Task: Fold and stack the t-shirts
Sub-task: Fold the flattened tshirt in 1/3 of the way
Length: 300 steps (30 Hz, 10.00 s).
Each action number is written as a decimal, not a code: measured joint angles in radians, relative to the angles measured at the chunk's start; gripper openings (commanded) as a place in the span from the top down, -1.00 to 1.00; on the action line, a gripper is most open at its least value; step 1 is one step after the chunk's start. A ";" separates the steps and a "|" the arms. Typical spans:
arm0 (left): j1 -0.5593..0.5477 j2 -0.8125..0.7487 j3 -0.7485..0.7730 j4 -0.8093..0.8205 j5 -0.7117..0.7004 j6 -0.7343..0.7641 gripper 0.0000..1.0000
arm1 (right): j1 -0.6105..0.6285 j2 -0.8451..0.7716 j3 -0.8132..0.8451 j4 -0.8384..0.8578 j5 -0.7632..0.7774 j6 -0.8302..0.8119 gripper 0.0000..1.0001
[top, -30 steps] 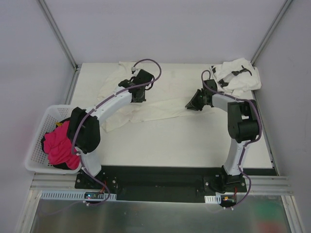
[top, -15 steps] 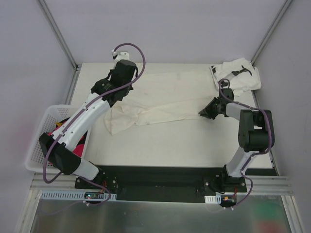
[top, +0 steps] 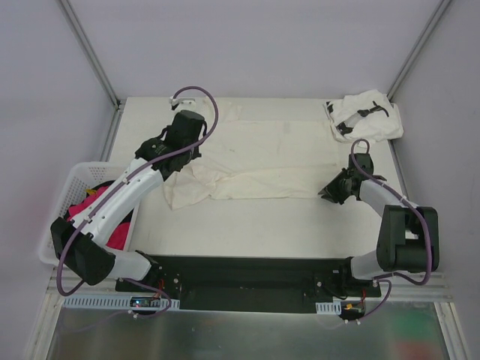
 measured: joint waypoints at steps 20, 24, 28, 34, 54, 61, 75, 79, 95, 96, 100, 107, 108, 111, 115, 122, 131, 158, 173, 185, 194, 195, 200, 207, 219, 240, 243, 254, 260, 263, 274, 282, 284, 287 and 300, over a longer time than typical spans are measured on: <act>0.021 -0.070 -0.469 0.003 0.107 -0.612 0.43 | -0.009 0.039 0.198 0.019 -0.018 -0.001 0.46; 0.037 -0.085 -0.515 0.046 0.079 -0.739 0.30 | -0.025 0.045 0.198 0.036 -0.039 0.005 0.46; 0.060 -0.085 -0.553 0.074 0.066 -0.819 -0.18 | -0.034 0.045 0.198 0.058 -0.051 0.009 0.46; 0.132 -0.105 -0.630 0.098 0.031 -0.887 -0.43 | -0.037 0.044 0.191 0.087 -0.065 0.011 0.45; 0.178 -0.097 -0.746 0.200 0.067 -0.914 -0.24 | -0.040 0.021 0.162 0.093 -0.064 0.010 0.46; 0.195 0.001 -0.735 0.255 0.113 -0.892 0.16 | -0.043 0.018 0.162 0.093 -0.063 0.010 0.47; 0.230 0.068 -0.647 0.248 0.204 -0.823 0.38 | -0.050 0.069 0.162 0.090 -0.061 0.006 0.48; 0.245 0.063 -0.595 0.207 0.208 -0.788 0.35 | -0.050 0.071 0.162 0.084 -0.056 0.003 0.49; 0.288 -0.072 -0.504 0.111 0.182 -0.674 0.30 | -0.049 0.111 0.098 0.067 -0.053 0.010 0.49; 0.288 -0.070 -0.503 0.109 0.183 -0.672 0.30 | -0.049 0.113 0.098 0.067 -0.053 0.010 0.49; 0.288 -0.051 -0.503 0.103 0.208 -0.671 0.30 | -0.046 0.127 0.105 0.068 -0.053 0.011 0.50; 0.288 -0.038 -0.564 0.105 0.280 -0.678 0.31 | -0.042 0.182 0.123 0.078 -0.057 0.012 0.52; 0.288 -0.039 -0.577 0.104 0.294 -0.678 0.31 | -0.042 0.183 0.123 0.078 -0.057 0.013 0.53; 0.288 -0.053 -0.610 0.103 0.329 -0.678 0.31 | -0.042 0.186 0.123 0.079 -0.058 0.017 0.53; 0.288 -0.092 -0.626 0.101 0.369 -0.678 0.29 | -0.042 0.186 0.123 0.079 -0.058 0.019 0.53; 0.288 -0.099 -0.627 0.101 0.371 -0.676 0.18 | -0.042 0.186 0.124 0.079 -0.062 0.025 0.53; 0.288 -0.047 -0.608 0.051 0.345 -0.682 0.06 | -0.042 0.186 0.125 0.078 -0.064 0.026 0.53; 0.288 0.145 -0.537 0.002 0.260 -0.706 0.23 | -0.058 0.186 0.126 0.070 -0.084 0.026 0.54; 0.292 0.229 -0.480 -0.002 0.266 -0.699 0.49 | -0.086 0.204 0.150 0.063 -0.084 0.026 0.55; 0.300 0.234 -0.472 -0.002 0.268 -0.682 0.88 | -0.087 0.222 0.159 0.061 -0.088 0.026 0.56; 0.322 0.232 -0.432 -0.038 0.266 -0.659 0.91 | -0.087 0.222 0.159 0.055 -0.086 0.026 0.55; 0.325 0.231 -0.425 -0.045 0.264 -0.655 0.91 | -0.087 0.222 0.159 0.053 -0.084 0.026 0.56; 0.343 0.216 -0.389 -0.078 0.259 -0.638 0.91 | -0.087 0.222 0.159 0.047 -0.079 0.029 0.56; 0.369 0.178 -0.367 -0.121 0.248 -0.613 0.91 | -0.102 0.217 0.155 0.029 -0.082 0.035 0.55; 0.399 0.112 -0.364 -0.170 0.226 -0.578 0.90 | -0.195 0.124 0.087 -0.055 -0.038 0.016 0.55; 0.400 0.059 -0.424 -0.169 0.265 -0.556 0.29 | -0.207 0.079 0.073 -0.074 -0.027 0.007 0.54; 0.400 0.039 -0.424 -0.168 0.270 -0.556 0.29 | -0.207 0.072 0.073 -0.071 -0.027 0.010 0.53; 0.400 -0.010 -0.304 -0.200 0.299 -0.536 0.28 | -0.180 0.015 0.088 -0.013 -0.026 0.044 0.50; 0.399 0.003 -0.231 -0.047 0.375 -0.502 0.30 | 0.026 0.132 0.261 0.011 -0.032 0.049 0.48; 0.396 0.058 -0.210 0.030 0.412 -0.493 0.30 | 0.174 0.271 0.435 0.021 -0.049 0.029 0.47; 0.308 0.104 -0.237 0.141 0.451 -0.470 0.30 | 0.521 0.566 0.785 -0.045 -0.092 -0.020 0.36; 0.307 0.023 -0.280 0.142 0.413 -0.454 0.29 | 0.703 0.626 0.929 -0.134 -0.094 -0.072 0.32; 0.307 -0.001 -0.280 0.144 0.395 -0.436 0.28 | 0.742 0.641 0.970 -0.160 -0.093 -0.106 0.31; 0.305 -0.020 -0.280 0.150 0.371 -0.404 0.28 | 0.776 0.643 0.983 -0.178 -0.117 -0.137 0.31; 0.298 -0.046 -0.309 0.158 0.336 -0.367 0.29 | 0.835 0.710 1.007 -0.191 -0.144 -0.160 0.25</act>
